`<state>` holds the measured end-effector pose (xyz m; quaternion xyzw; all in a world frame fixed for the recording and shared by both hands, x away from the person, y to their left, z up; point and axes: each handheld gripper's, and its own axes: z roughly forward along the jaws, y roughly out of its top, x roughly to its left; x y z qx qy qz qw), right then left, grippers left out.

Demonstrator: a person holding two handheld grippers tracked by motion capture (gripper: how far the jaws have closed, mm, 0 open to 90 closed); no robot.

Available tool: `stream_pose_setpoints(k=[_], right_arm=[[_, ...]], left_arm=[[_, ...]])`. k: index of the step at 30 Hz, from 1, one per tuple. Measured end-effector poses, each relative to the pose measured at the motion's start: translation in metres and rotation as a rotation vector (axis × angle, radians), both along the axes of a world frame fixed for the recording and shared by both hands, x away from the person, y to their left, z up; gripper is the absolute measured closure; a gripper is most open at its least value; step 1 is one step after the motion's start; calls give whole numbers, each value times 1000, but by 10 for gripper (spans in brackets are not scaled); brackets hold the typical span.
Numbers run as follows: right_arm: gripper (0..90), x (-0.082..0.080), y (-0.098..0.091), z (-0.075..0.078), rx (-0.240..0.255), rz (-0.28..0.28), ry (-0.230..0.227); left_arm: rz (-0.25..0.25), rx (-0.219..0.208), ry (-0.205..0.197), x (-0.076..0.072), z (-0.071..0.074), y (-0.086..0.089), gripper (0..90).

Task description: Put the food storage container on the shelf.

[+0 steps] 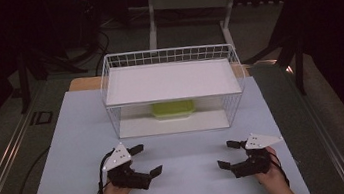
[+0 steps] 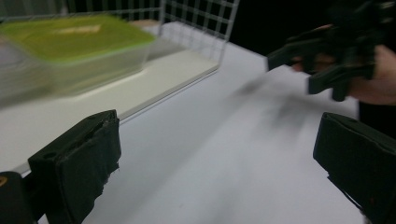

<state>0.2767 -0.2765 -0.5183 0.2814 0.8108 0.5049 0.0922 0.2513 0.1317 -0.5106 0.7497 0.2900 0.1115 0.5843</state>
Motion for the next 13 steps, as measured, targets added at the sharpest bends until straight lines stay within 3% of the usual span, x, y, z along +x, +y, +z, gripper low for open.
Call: stream_pose_setpoints(k=[3,13], right_arm=[[151,0,2,-1,-6,6,-4],[151,1,-3,0,5,-14,-3]], left_arm=[[-31,-8,-20,-2,1,-2,17],[-67,-11,-1,0,-3,-3,17]])
